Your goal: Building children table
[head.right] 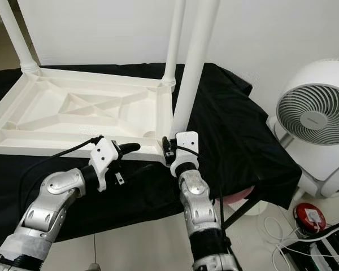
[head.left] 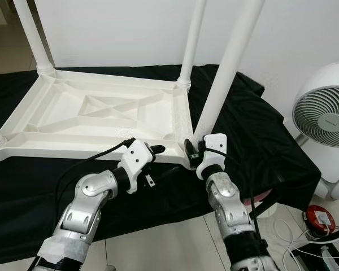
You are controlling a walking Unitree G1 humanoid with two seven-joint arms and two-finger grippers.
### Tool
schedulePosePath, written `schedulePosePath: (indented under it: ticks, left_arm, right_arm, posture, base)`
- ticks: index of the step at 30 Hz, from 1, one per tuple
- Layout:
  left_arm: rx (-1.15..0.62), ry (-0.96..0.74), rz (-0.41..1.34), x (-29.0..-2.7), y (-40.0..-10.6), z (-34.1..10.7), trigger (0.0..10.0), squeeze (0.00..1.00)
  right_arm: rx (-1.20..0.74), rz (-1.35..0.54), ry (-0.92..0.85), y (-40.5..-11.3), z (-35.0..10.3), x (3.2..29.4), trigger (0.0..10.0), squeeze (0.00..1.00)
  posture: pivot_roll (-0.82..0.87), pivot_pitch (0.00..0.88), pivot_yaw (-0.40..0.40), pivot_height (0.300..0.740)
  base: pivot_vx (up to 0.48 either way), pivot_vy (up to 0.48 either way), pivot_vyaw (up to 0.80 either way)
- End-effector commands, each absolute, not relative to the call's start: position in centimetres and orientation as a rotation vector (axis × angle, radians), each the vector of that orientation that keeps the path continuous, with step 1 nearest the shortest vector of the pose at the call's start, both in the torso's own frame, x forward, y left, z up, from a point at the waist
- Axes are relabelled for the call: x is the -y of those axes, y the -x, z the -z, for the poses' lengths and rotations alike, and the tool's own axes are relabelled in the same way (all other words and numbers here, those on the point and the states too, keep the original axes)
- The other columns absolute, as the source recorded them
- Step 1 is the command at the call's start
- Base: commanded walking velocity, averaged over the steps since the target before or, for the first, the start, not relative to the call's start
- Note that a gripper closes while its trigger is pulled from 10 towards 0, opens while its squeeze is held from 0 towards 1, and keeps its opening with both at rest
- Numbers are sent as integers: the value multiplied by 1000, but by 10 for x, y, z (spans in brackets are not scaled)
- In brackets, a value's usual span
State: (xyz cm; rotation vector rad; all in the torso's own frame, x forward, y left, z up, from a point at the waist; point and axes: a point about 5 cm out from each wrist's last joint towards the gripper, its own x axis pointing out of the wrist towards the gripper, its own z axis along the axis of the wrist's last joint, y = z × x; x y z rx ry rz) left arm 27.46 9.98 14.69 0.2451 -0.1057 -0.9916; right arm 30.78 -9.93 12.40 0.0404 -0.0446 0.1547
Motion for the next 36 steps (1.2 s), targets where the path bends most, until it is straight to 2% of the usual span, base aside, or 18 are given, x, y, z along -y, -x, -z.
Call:
schedulePosePath:
  ticks: [1, 10, 11, 12, 13, 17, 20, 23, 26, 29, 36]
  left_arm:
    - [105, -244, 855, -103, -280, -144, 10000, 0]
    - [114, -243, 858, -106, -280, -147, 10000, 0]
    - [117, -243, 861, -105, -282, -147, 10000, 0]
    - [117, -243, 861, -105, -282, -147, 10000, 0]
    - [123, -242, 869, -105, -283, -149, 10000, 0]
    - [128, -242, 877, -104, -284, -151, 10000, 0]
    - [130, -245, 888, -104, -285, -152, 10000, 0]
    - [130, -248, 890, -104, -286, -152, 10000, 0]
    - [138, -244, 885, -103, -286, -155, 10000, 0]
    - [144, -240, 891, -102, -285, -157, 10000, 0]
    - [141, -252, 890, -105, -284, -156, 10000, 0]
  right_arm:
    - [23, -120, -46, -305, -120, 107, 10000, 1000]
    - [88, -122, -18, -300, -134, 117, 10000, 1000]
    - [75, -171, -23, -300, -133, 121, 10000, 153]
    - [75, -171, -23, -300, -133, 121, 10000, 153]
    - [64, -254, -22, -300, -133, 127, 10000, 0]
    - [56, -325, -14, -300, -134, 132, 10000, 0]
    - [53, -492, 28, -302, -136, 140, 10000, 0]
    - [51, -558, 64, -304, -137, 145, 10000, 0]
    - [28, -756, 154, -314, -139, 152, 10000, 0]
    - [15, -844, 184, -317, -141, 153, 10000, 0]
    - [-4, -926, 235, -333, -143, 151, 10000, 0]
  posture:
    - [8, 2, -101, 740]
    - [-21, 2, -89, 740]
    - [-29, 1, -79, 740]
    - [-29, 1, -79, 740]
    - [-32, 0, -71, 740]
    - [-32, 0, -71, 740]
    - [-35, 0, -65, 740]
    - [-31, 0, -67, 740]
    - [-10, 0, -65, 740]
    - [4, 0, -70, 740]
    - [15, 0, -82, 740]
  base:
    - [0, 0, 0]
    - [0, 0, 0]
    - [0, 0, 0]
    - [0, 0, 0]
    - [0, 0, 0]
    - [0, 0, 0]
    - [0, 0, 0]
    - [0, 0, 0]
    - [0, 0, 0]
    - [0, 0, 0]
    - [0, 0, 0]
